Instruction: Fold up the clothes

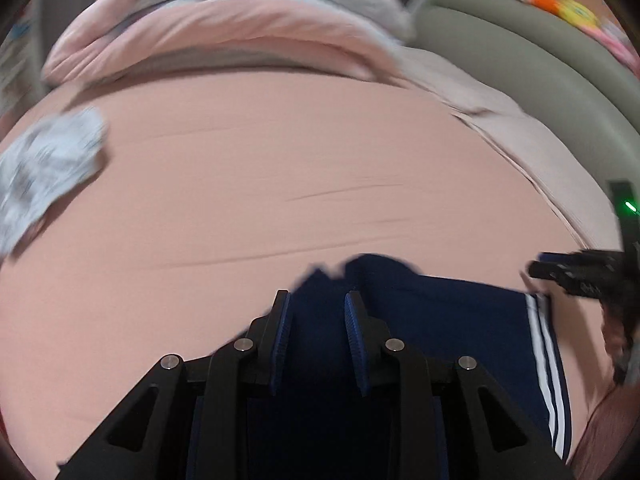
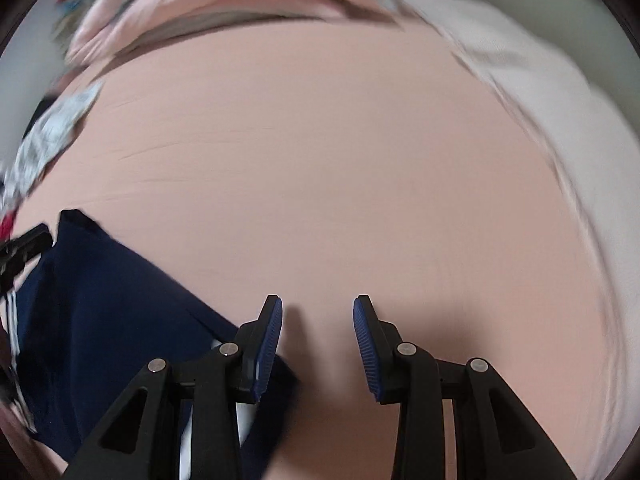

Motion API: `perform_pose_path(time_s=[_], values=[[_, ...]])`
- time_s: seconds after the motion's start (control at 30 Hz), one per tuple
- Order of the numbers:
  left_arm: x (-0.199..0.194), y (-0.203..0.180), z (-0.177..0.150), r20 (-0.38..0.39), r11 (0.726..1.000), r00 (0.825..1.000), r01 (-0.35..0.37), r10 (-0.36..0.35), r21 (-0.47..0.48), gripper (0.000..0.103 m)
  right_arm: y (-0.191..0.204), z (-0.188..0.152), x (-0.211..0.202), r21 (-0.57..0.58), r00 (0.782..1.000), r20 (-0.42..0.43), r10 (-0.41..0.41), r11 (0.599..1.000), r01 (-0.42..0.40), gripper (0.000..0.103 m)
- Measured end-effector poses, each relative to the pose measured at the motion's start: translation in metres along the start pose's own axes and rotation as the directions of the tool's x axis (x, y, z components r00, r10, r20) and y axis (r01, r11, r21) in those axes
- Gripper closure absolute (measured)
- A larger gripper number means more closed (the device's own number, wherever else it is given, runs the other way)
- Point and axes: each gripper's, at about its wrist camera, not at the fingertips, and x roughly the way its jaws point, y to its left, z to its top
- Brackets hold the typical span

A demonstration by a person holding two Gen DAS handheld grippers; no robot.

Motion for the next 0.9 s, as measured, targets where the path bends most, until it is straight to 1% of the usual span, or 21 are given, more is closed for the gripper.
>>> perform_pose_path(time_s=[0.03, 0.07, 0.1, 0.13, 0.23, 0.33, 0.4, 0.47, 0.53, 0.6, 0.63, 0.67, 0.73, 0.87, 0.9], values=[[0.004, -0.003, 0.004, 0.004, 1.000, 1.000, -0.026, 0.026, 0.016, 0.078, -0.009, -0.004, 0.002, 0.016, 1.000, -0.012, 0.009, 1.000, -0.009, 0.067], [0.008, -0.006, 0.007, 0.009, 0.999, 0.999, -0.045, 0.045, 0.028, 0.078, -0.013, -0.006, 0.004, 0.004, 1.000, -0.016, 0.003, 1.000, -0.003, 0.067], [0.008, -0.009, 0.006, 0.015, 0.999, 0.999, -0.044, 0.044, 0.031, 0.078, -0.017, -0.007, 0.006, -0.010, 1.000, -0.019, -0.005, 1.000, 0.005, 0.067], [0.008, -0.012, 0.005, 0.019, 0.999, 0.999, -0.038, 0.038, 0.030, 0.078, -0.019, -0.006, 0.005, -0.015, 1.000, -0.016, -0.004, 1.000, 0.003, 0.067], [0.013, -0.010, -0.001, 0.016, 1.000, 1.000, 0.025, -0.024, -0.015, 0.078, -0.026, -0.002, 0.002, 0.002, 1.000, -0.004, 0.023, 1.000, -0.023, 0.067], [0.017, -0.007, -0.007, 0.014, 0.995, 0.997, 0.080, -0.080, -0.056, 0.078, -0.030, -0.003, 0.008, 0.023, 0.996, -0.040, 0.081, 0.996, -0.080, 0.067], [0.012, -0.007, -0.013, 0.011, 0.996, 0.998, 0.070, -0.070, -0.047, 0.078, -0.039, -0.007, 0.000, 0.075, 0.992, -0.029, 0.123, 0.990, -0.121, 0.067], [0.006, -0.007, -0.019, 0.008, 0.997, 0.998, 0.060, -0.059, -0.039, 0.078, -0.052, -0.022, -0.003, 0.170, 0.979, -0.027, 0.203, 0.966, -0.196, 0.067], [0.004, -0.006, -0.022, 0.000, 0.998, 0.998, 0.055, -0.055, -0.042, 0.078, -0.065, -0.038, -0.006, 0.264, 0.959, -0.019, 0.283, 0.926, -0.268, 0.067], [0.012, -0.006, -0.020, 0.004, 0.998, 1.000, 0.031, -0.031, -0.052, 0.078, -0.062, -0.043, -0.009, 0.241, 0.961, -0.017, 0.275, 0.934, -0.263, 0.067], [0.017, -0.007, -0.017, 0.009, 0.998, 1.000, 0.013, -0.013, -0.058, 0.078, -0.055, -0.051, -0.016, 0.236, 0.959, -0.019, 0.284, 0.933, -0.272, 0.067], [0.022, -0.007, -0.016, 0.012, 0.998, 1.000, 0.001, 0.000, -0.062, 0.078, -0.055, -0.055, -0.016, 0.248, 0.951, -0.027, 0.309, 0.923, -0.293, 0.067], [0.024, -0.009, -0.016, 0.011, 0.999, 1.000, 0.005, -0.004, -0.054, 0.078, -0.057, -0.063, -0.013, 0.282, 0.940, -0.028, 0.340, 0.905, -0.319, 0.067], [0.029, -0.014, -0.017, 0.008, 0.999, 1.000, 0.013, -0.013, -0.039, 0.078, -0.068, -0.041, -0.010, 0.239, 0.929, -0.032, 0.368, 0.906, -0.350, 0.067], [0.031, -0.015, -0.017, 0.008, 0.999, 1.000, 0.015, -0.015, -0.035, 0.078, -0.062, -0.044, -0.012, 0.224, 0.926, -0.032, 0.375, 0.906, -0.359, 0.067]])
